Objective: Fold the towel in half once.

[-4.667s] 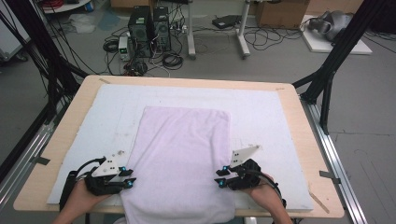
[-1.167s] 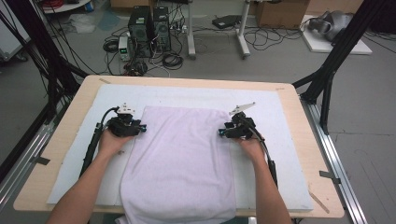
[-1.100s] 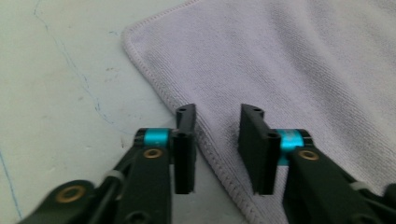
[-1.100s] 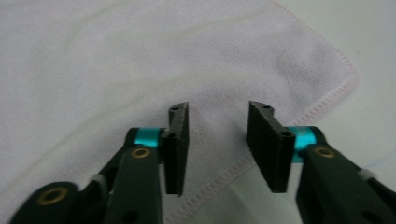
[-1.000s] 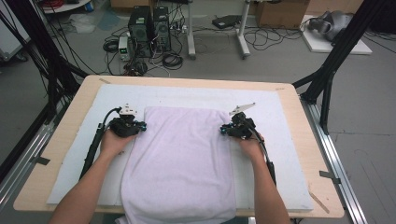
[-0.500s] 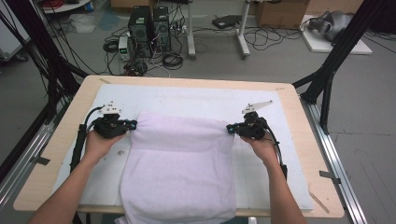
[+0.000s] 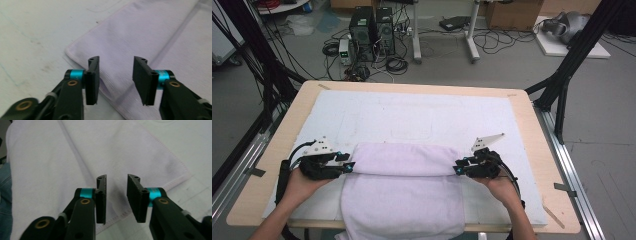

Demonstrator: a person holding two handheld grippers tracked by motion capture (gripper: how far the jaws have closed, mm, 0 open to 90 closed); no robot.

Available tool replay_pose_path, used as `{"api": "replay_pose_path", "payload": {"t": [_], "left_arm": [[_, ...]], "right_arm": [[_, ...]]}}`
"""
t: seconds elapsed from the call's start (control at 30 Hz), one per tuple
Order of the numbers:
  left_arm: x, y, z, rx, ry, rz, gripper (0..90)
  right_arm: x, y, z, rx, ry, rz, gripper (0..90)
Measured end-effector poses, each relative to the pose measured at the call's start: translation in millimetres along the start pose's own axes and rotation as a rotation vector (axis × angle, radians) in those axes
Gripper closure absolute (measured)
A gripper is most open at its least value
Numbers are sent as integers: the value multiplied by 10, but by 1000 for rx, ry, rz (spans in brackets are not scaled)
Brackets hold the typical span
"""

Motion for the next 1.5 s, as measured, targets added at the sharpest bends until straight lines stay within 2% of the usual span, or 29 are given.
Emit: {"api": "replay_pose_path", "payload": {"t": [0.07, 0.17, 0.23, 0.3, 0.37, 0.47, 0.5, 0.53, 0.6, 0.67, 0.7, 0.73, 0.8, 0.83, 0.97, 1.0, 1.07, 1.13, 1.23, 1.37, 1.47, 1.5], "left_arm": [[51, 72, -53, -10, 14, 3, 530], [213, 144, -149, -34, 51, -10, 529], [358, 151, -204, -52, 75, -31, 542], [480, 132, -241, -78, 82, -45, 555], [583, 100, -265, -90, 93, -69, 555], [731, 38, -286, -98, 88, -118, 555], [761, 17, -290, -91, 82, -126, 565], [763, 23, -295, -92, 96, -120, 586], [758, 20, -304, -82, 92, -117, 658], [757, 21, -290, -67, 72, -107, 762], [756, 25, -279, -62, 68, -106, 812], [752, 31, -273, -49, 77, -103, 846], [733, 39, -280, -48, 83, -97, 860], [704, 53, -286, -57, 81, -78, 861], [544, 117, -329, -93, 79, -6, 863], [491, 130, -331, -92, 80, 10, 863], [376, 151, -292, -88, 82, 47, 862], [238, 163, -229, -67, 80, 80, 860], [58, 145, -130, -41, 73, 114, 859], [-222, -3, 38, -3, 55, 151, 859], [-431, -195, 166, -4, 24, 145, 852], [-509, -278, 231, 9, 5, 138, 846]], "right_arm": [[-26, 47, 54, 3, -36, 17, 593], [-39, 148, 190, 20, -90, 54, 567], [-12, 205, 293, 38, -111, 59, 561], [54, 238, 405, 62, -142, 42, 538], [127, 236, 486, 63, -154, 10, 522], [228, 202, 553, 86, -149, -36, 524], [263, 192, 565, 84, -150, -52, 539], [283, 192, 570, 71, -150, -53, 577], [309, 200, 564, 52, -175, -60, 639], [324, 208, 558, 27, -202, -73, 759], [330, 213, 555, 31, -178, -72, 844], [339, 217, 549, 36, -168, -77, 861], [341, 235, 531, 18, -166, -89, 870], [331, 240, 520, 19, -160, -85, 872], [185, 310, 429, -2, -142, -3, 872], [139, 338, 388, -5, -139, 13, 872], [32, 385, 271, -38, -128, 59, 872], [-22, 398, 173, -61, -121, 66, 871], [-89, 377, -56, -95, -98, 77, 871], [-151, 245, -405, -146, -57, 105, 871], [-203, 84, -631, -161, -32, 103, 869], [-214, 41, -682, -164, -21, 105, 867]]}}
Point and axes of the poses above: each handheld gripper's, and its own axes: x roughly forward along the jaws, y roughly out of its top, z roughly to its right, the point moved 3 cm from there along x, roughly forward along the jaws, and after that the axes turned 14 degrees about y, right-handed, at the moved point
